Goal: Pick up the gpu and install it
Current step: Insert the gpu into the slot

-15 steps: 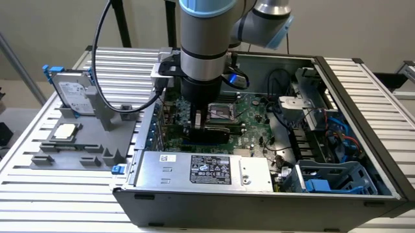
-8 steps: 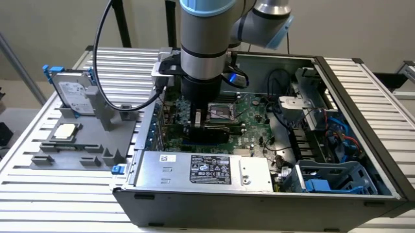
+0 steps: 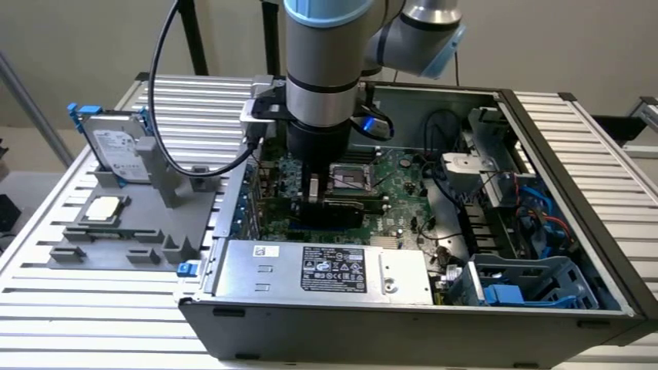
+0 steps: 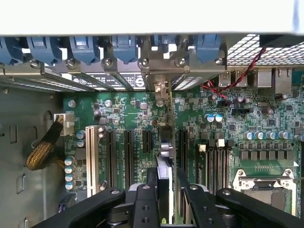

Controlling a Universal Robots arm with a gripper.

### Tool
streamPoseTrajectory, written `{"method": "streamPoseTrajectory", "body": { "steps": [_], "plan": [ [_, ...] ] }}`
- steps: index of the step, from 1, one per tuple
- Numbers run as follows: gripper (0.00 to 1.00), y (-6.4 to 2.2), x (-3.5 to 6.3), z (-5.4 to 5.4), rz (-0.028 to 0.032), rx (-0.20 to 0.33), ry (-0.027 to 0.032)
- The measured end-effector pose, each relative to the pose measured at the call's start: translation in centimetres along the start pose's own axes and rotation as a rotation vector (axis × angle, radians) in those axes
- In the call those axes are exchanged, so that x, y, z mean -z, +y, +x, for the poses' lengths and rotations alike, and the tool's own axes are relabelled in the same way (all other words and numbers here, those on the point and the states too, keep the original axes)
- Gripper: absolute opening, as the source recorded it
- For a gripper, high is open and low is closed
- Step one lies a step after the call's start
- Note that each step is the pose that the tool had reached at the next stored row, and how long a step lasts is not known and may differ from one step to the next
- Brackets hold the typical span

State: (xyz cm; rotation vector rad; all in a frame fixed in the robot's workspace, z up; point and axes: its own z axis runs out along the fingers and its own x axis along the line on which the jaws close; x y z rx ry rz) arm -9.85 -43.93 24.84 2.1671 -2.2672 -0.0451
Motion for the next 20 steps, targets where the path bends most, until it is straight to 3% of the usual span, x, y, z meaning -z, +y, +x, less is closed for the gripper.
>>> {"method": "streamPoseTrajectory", "body": {
  "steps": [2, 3, 6, 7, 8, 10, 20],
  "plan": [
    [0.00, -0.01, -0.05, 0.01, 0.0041, 0.000, 0.0025],
    [0.00, -0.13, -0.06, 0.10, 0.0240, -0.002, 0.0125],
    [0.00, -0.15, -0.05, 0.10, 0.0238, -0.002, 0.0126],
    [0.00, -0.23, -0.09, 0.10, 0.0278, -0.001, 0.0123],
    [1.00, -0.44, -0.12, 0.17, 0.0442, 0.000, 0.0199],
    [1.00, -0.46, -0.05, 0.22, 0.0462, 0.000, 0.0236],
    [1.00, -0.45, -0.03, 0.22, 0.0460, 0.000, 0.0238]
  ]
}}
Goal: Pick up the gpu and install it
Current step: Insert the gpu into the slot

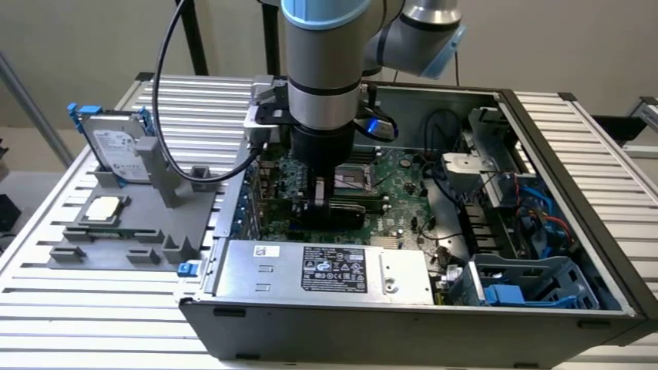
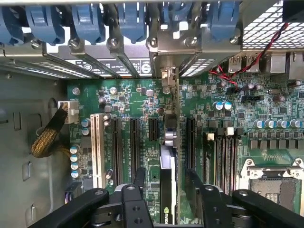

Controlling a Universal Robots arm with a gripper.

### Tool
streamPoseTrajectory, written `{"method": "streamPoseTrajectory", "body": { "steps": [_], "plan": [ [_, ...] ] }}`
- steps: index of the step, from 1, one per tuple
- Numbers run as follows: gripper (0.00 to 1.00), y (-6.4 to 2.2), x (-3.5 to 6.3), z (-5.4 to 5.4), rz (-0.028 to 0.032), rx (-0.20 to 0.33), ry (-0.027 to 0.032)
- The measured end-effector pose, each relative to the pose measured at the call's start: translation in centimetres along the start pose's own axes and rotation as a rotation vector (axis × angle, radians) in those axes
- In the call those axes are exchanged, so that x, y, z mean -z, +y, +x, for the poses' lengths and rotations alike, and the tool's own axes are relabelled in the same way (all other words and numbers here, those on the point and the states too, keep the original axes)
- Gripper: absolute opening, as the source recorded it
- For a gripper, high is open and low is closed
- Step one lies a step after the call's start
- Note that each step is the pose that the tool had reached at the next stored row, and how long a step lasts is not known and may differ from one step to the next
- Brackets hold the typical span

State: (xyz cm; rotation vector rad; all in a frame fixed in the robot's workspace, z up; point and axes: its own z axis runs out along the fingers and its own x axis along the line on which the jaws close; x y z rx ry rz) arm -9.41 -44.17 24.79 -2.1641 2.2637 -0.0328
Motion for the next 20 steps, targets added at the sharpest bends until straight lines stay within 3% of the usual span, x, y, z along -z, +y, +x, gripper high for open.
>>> {"method": "streamPoseTrajectory", "body": {
  "steps": [1, 20],
  "plan": [
    [0.00, 0.00, 0.00, 0.00, 0.0000, 0.000, 0.0001],
    [0.00, 0.00, 0.00, 0.00, 0.0000, 0.000, 0.0000]
  ]
}}
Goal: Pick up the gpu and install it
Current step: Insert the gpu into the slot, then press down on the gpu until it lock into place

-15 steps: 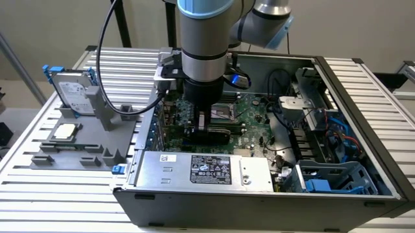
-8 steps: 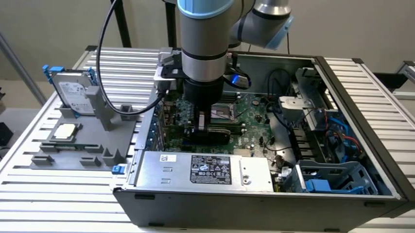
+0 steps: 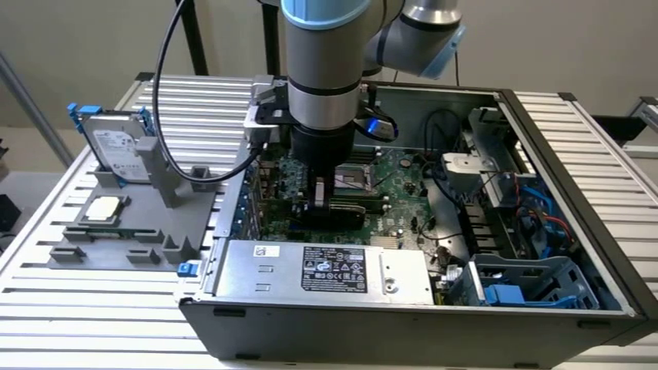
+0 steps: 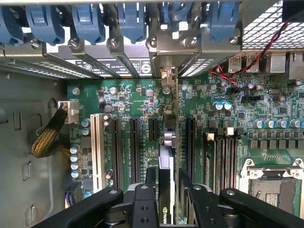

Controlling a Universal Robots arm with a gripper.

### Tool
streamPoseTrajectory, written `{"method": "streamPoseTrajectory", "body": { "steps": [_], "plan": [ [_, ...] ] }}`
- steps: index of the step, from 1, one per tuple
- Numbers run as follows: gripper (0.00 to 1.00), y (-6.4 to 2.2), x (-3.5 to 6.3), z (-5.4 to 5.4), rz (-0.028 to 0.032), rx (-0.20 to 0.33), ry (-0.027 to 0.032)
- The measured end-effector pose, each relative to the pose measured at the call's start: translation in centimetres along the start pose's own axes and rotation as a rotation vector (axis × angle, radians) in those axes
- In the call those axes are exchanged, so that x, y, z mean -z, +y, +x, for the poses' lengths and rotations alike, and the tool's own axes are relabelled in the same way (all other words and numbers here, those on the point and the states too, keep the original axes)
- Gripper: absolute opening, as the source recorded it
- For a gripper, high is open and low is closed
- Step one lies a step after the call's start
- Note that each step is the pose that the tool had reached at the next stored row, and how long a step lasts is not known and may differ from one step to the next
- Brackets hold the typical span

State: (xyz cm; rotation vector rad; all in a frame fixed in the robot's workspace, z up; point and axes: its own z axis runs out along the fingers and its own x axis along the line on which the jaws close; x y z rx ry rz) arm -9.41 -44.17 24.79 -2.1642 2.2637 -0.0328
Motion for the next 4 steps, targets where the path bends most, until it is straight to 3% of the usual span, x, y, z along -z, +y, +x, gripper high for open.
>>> {"method": "streamPoseTrajectory", "body": {
  "steps": [4],
  "plan": [
    [0.00, 0.00, 0.00, 0.00, 0.0000, 0.000, 0.0000]
  ]
}}
